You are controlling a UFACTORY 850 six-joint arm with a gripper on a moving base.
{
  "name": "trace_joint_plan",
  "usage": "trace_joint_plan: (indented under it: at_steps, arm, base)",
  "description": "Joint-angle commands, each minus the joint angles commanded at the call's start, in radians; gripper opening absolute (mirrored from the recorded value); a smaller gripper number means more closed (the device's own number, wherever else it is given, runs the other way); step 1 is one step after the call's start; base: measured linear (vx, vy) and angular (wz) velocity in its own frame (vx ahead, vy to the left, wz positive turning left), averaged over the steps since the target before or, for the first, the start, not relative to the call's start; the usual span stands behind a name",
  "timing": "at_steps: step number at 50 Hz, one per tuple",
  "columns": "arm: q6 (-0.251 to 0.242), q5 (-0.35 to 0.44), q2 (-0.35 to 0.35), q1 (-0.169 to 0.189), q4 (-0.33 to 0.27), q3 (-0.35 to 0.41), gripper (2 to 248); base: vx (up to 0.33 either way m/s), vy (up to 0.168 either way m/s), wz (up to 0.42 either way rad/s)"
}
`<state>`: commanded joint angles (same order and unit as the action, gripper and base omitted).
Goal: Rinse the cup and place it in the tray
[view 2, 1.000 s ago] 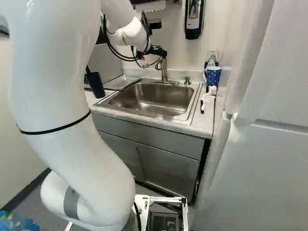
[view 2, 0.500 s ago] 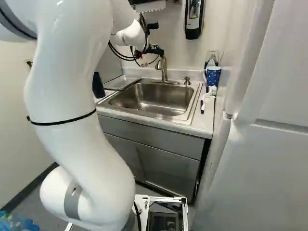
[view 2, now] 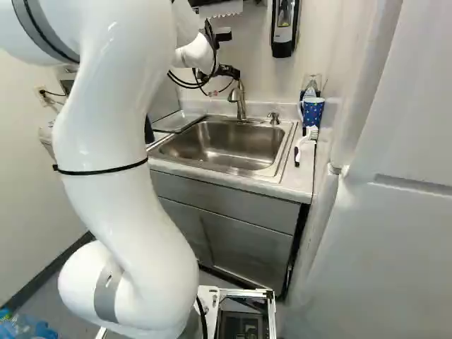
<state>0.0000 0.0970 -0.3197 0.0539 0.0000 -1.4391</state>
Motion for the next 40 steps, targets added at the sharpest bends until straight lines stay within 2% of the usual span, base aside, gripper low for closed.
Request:
trace_joint_plan:
  at_steps: [27, 40]
  arm:
    - [0.0, 0.014, -0.021, -0.002, 0.0, -0.024, 247]
    - [0.0, -0.001, 0.019, 0.004, 0.0, 0.022, 247]
  base:
    - [0.0, 0.0, 0.0]
    - [0.0, 0.0, 0.0]
